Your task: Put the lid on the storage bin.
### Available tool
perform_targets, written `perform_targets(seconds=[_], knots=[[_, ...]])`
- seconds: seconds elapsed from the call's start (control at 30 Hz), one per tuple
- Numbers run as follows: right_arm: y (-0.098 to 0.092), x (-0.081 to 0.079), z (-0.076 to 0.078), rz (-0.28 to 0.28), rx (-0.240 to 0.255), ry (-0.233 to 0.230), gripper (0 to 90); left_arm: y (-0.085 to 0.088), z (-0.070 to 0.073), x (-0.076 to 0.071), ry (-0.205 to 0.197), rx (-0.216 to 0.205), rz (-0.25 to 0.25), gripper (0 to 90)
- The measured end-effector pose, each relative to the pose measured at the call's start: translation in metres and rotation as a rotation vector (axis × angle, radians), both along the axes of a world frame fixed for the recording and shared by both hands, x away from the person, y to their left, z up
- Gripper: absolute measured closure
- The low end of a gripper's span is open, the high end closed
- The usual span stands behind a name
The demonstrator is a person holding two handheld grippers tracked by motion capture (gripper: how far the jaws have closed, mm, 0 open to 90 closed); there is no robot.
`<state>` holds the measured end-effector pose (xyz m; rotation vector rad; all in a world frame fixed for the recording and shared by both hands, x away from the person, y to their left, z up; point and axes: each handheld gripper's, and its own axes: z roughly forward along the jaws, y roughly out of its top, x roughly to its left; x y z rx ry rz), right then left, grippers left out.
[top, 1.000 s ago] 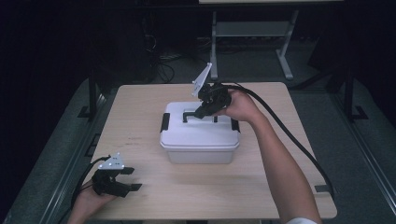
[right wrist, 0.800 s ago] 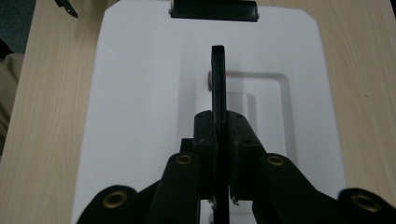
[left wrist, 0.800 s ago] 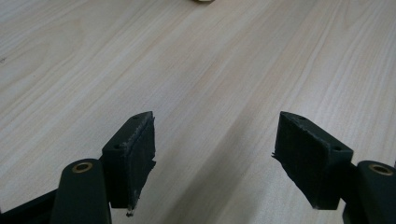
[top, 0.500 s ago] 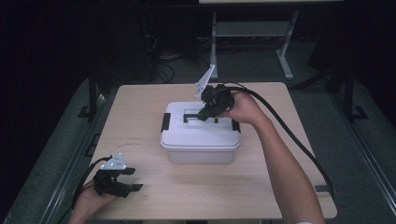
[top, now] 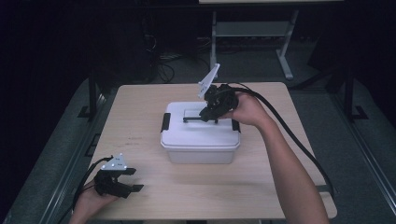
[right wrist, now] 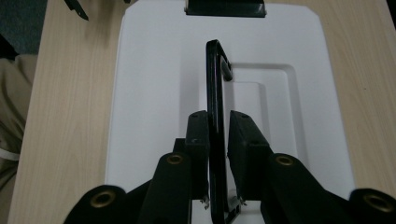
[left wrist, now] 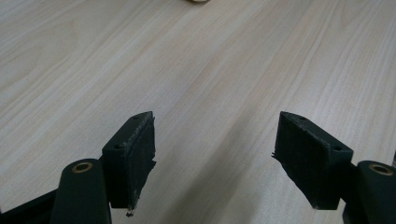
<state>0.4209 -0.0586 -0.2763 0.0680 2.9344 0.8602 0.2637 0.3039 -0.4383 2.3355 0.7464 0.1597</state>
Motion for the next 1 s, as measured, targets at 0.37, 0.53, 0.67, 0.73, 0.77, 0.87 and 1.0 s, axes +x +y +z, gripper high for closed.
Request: perform_targets(seconds=[0.37, 0.53, 0.67, 0.73, 0.77, 0.87, 1.0], knots=[[-0.026, -0.006, 0.001, -0.047, 0.013, 0.011, 73.7, 0.001, -0.001, -0.002, 0.001, 0.002, 0.004, 28.6], [-0.033, -0.009, 0.005, -0.067, 0.025, 0.005, 71.9, 0.001, -0.001, -0.002, 0.004, 0.001, 0.006, 28.5], [-0.038, -0.011, 0.005, -0.075, 0.036, 0.001, 71.0, 0.000, -0.001, 0.000, 0.004, 0.003, 0.001, 28.5], [-0.041, -0.012, 0.005, -0.085, 0.028, 0.011, 69.3, 0.000, -0.002, 0.000, 0.008, 0.002, 0.002, 28.6], [-0.042, -0.012, 0.005, -0.085, 0.024, 0.011, 69.3, -0.001, -0.003, 0.001, 0.014, 0.007, 0.000, 28.6], [-0.043, -0.013, 0.007, -0.086, 0.026, 0.007, 69.0, 0.000, -0.003, 0.001, 0.013, 0.009, 0.000, 28.6], [-0.045, -0.014, 0.006, -0.095, 0.027, 0.011, 68.3, 0.002, -0.002, 0.001, 0.007, 0.000, 0.006, 28.6]])
